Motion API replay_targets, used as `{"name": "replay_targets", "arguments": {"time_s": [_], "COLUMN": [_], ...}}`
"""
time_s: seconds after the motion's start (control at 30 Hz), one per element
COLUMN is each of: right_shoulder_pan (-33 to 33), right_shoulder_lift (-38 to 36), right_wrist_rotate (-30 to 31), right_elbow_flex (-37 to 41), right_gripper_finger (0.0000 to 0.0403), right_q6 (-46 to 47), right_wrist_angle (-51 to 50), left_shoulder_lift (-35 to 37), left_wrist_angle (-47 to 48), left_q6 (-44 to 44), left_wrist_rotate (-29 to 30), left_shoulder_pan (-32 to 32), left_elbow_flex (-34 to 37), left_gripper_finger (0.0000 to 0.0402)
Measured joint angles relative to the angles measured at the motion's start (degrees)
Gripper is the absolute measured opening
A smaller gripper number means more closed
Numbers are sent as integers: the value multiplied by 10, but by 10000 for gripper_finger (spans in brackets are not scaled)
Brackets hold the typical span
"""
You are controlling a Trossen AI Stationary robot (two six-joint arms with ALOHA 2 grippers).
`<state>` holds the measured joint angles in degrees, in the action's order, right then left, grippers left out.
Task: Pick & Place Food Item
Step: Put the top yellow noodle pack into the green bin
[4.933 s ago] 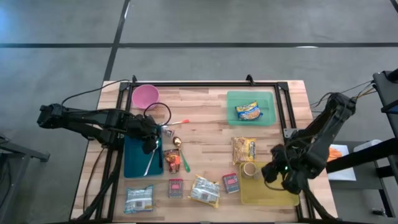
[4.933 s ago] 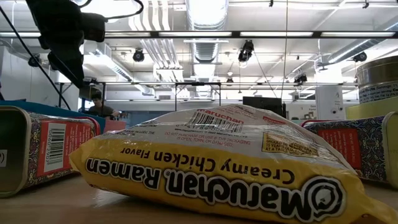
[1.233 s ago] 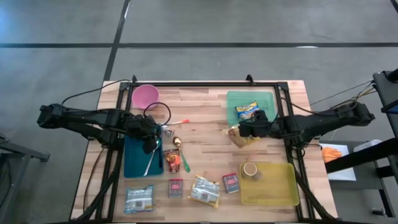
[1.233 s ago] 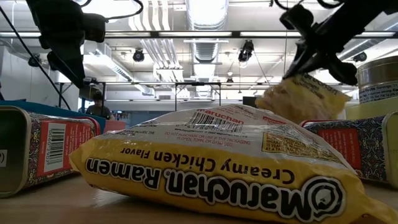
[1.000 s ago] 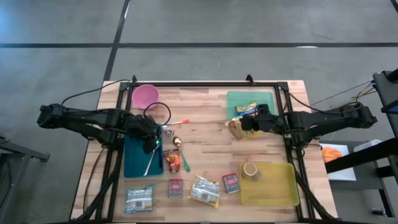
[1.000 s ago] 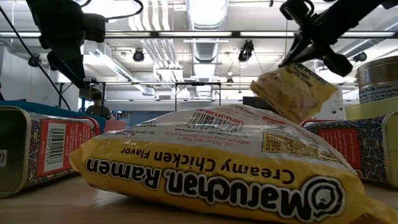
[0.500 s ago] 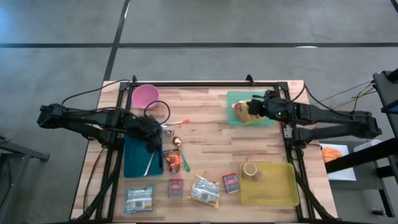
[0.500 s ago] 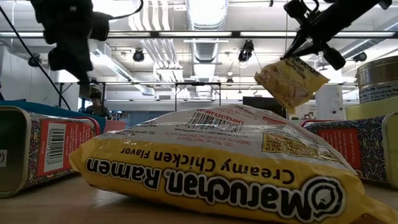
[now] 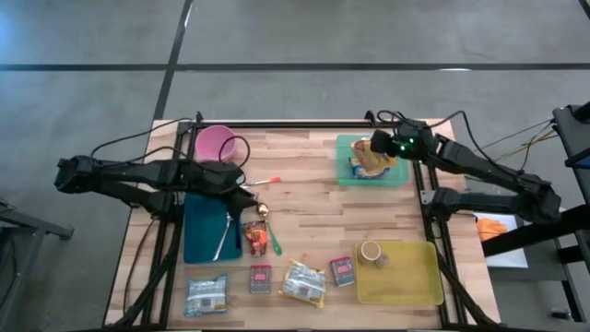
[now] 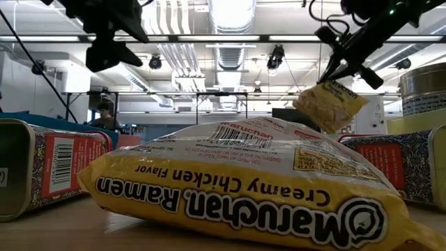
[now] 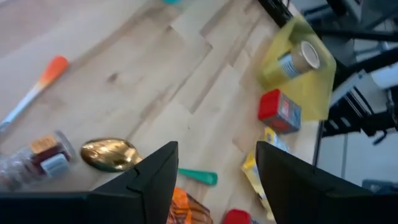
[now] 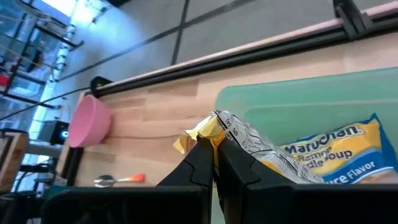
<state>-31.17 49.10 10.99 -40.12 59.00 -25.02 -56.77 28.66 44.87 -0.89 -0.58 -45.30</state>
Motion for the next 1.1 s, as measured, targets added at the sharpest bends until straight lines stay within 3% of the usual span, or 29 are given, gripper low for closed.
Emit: {"name": "replay_targets", "arguments": {"time_s": [0.47,1.1], "right_shoulder_pan": [-67,-128], "right_shoulder_lift": [132,227], "right_wrist_rotate": [-111,-115], "right_elbow_flex": [0,0], "right_gripper_finger": [8,8], "right_q6": [-49,-121], "right_wrist_angle": [20,34], "left_shoulder_lift": [0,0], "left_wrist_angle": [-2,-2], "left_q6": [21,36], "left_wrist_rotate": [-31,-39], "left_shoulder_pan": [38,38], "left_elbow_flex": [0,0], "left_gripper_finger": [222,222]}}
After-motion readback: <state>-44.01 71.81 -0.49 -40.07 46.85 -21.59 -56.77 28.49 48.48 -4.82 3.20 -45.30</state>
